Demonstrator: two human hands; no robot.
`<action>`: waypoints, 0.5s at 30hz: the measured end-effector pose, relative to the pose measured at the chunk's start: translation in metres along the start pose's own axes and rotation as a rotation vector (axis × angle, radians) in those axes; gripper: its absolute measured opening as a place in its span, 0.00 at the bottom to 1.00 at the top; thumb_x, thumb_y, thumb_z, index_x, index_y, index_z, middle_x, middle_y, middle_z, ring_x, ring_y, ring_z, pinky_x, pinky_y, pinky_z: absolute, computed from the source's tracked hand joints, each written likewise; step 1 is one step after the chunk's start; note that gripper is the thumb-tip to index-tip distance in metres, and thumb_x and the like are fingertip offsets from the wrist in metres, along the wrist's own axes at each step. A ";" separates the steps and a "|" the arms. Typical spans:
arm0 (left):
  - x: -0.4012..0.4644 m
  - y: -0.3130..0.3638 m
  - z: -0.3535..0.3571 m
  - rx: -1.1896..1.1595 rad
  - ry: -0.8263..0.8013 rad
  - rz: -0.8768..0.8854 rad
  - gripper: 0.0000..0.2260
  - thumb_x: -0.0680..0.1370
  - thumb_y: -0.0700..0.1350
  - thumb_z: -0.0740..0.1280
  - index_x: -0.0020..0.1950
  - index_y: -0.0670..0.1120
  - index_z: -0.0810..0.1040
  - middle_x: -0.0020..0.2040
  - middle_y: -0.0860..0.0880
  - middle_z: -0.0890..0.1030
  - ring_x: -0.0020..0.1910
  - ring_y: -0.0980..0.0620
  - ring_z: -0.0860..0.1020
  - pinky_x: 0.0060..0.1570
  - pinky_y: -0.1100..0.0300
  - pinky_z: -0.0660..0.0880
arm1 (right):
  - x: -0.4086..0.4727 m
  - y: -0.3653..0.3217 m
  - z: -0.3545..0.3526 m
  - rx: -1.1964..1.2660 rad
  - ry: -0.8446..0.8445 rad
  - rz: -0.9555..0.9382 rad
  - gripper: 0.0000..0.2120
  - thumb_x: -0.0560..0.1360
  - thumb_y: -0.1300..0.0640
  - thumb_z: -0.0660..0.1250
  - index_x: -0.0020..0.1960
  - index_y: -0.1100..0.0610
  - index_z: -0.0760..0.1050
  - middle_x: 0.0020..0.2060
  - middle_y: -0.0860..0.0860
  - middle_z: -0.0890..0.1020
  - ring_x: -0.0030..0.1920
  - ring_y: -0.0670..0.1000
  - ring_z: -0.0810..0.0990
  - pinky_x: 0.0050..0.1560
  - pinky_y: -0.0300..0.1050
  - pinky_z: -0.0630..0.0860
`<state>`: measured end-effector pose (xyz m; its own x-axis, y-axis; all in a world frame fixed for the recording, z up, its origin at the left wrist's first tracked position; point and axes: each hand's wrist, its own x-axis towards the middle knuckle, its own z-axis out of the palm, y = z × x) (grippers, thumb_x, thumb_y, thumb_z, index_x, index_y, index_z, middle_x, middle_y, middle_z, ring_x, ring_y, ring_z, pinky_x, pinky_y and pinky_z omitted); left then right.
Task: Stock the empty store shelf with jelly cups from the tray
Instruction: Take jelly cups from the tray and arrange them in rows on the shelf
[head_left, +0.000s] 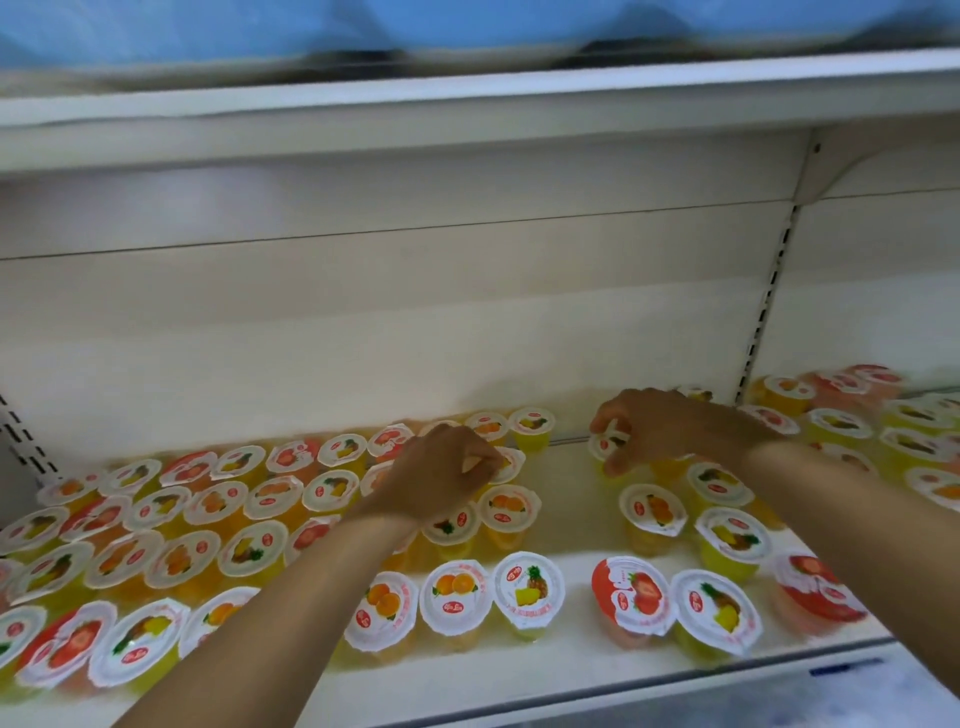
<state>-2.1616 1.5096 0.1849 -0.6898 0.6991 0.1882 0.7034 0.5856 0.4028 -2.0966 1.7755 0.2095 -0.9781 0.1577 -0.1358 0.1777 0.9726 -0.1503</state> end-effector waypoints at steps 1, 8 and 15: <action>-0.001 0.002 -0.001 -0.008 -0.001 0.000 0.10 0.79 0.51 0.64 0.56 0.54 0.82 0.57 0.57 0.81 0.57 0.56 0.76 0.59 0.55 0.73 | 0.001 -0.001 0.003 0.019 0.022 -0.018 0.26 0.65 0.44 0.76 0.61 0.45 0.75 0.55 0.45 0.75 0.51 0.48 0.76 0.51 0.44 0.74; -0.002 0.005 0.001 0.012 0.037 -0.031 0.07 0.78 0.48 0.67 0.53 0.55 0.84 0.55 0.59 0.82 0.54 0.57 0.78 0.56 0.55 0.75 | 0.002 -0.027 0.021 0.178 0.123 -0.149 0.21 0.66 0.47 0.76 0.56 0.47 0.76 0.47 0.43 0.74 0.46 0.45 0.76 0.44 0.39 0.70; 0.000 0.008 0.002 0.095 0.041 -0.035 0.08 0.79 0.48 0.66 0.55 0.55 0.82 0.58 0.56 0.81 0.56 0.53 0.78 0.58 0.53 0.75 | 0.009 -0.050 0.032 0.247 0.178 -0.224 0.15 0.66 0.49 0.76 0.51 0.48 0.76 0.40 0.36 0.68 0.35 0.37 0.69 0.35 0.33 0.61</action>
<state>-2.1554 1.5152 0.1868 -0.7194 0.6612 0.2128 0.6904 0.6469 0.3238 -2.1108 1.7229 0.1843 -0.9953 -0.0055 0.0966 -0.0431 0.9191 -0.3917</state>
